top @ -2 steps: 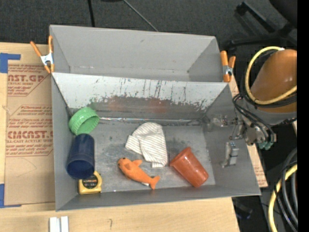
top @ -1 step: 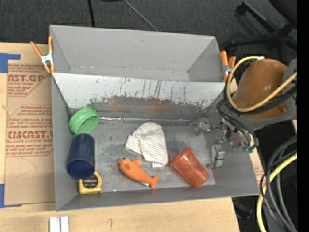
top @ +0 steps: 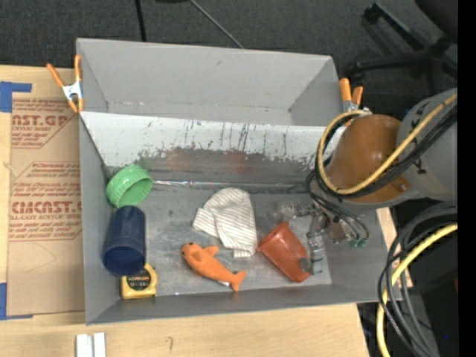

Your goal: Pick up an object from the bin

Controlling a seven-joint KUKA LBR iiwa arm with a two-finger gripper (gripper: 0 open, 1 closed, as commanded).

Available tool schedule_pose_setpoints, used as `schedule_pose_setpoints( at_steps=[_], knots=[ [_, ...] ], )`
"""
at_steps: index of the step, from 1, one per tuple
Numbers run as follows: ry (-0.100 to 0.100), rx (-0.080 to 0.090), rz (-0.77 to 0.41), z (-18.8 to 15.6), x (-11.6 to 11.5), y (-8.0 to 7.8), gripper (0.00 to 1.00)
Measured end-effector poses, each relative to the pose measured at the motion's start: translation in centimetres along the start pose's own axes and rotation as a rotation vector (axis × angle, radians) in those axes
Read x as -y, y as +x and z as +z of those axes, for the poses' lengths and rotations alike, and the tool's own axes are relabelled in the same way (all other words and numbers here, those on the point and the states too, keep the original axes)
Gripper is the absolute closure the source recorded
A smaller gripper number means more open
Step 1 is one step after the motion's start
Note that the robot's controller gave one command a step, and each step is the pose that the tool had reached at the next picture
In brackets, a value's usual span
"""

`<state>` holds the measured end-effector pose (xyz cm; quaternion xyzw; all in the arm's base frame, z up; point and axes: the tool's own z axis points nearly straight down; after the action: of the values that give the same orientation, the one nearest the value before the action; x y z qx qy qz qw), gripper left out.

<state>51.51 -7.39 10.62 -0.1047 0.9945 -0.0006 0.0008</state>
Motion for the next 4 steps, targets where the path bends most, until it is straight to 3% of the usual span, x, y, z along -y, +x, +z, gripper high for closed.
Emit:
schedule_pose_setpoints(
  at_steps=[1, 2, 4],
  knots=[
    [-0.003, -0.003, 0.005, 1.8, -3.7, 2.0, 0.00],
    [-0.001, -0.006, 0.241, 3.1, -4.5, -2.0, 1.00],
    [-0.001, -0.002, 0.239, 1.2, -4.4, -2.1, 1.00]
  ],
)
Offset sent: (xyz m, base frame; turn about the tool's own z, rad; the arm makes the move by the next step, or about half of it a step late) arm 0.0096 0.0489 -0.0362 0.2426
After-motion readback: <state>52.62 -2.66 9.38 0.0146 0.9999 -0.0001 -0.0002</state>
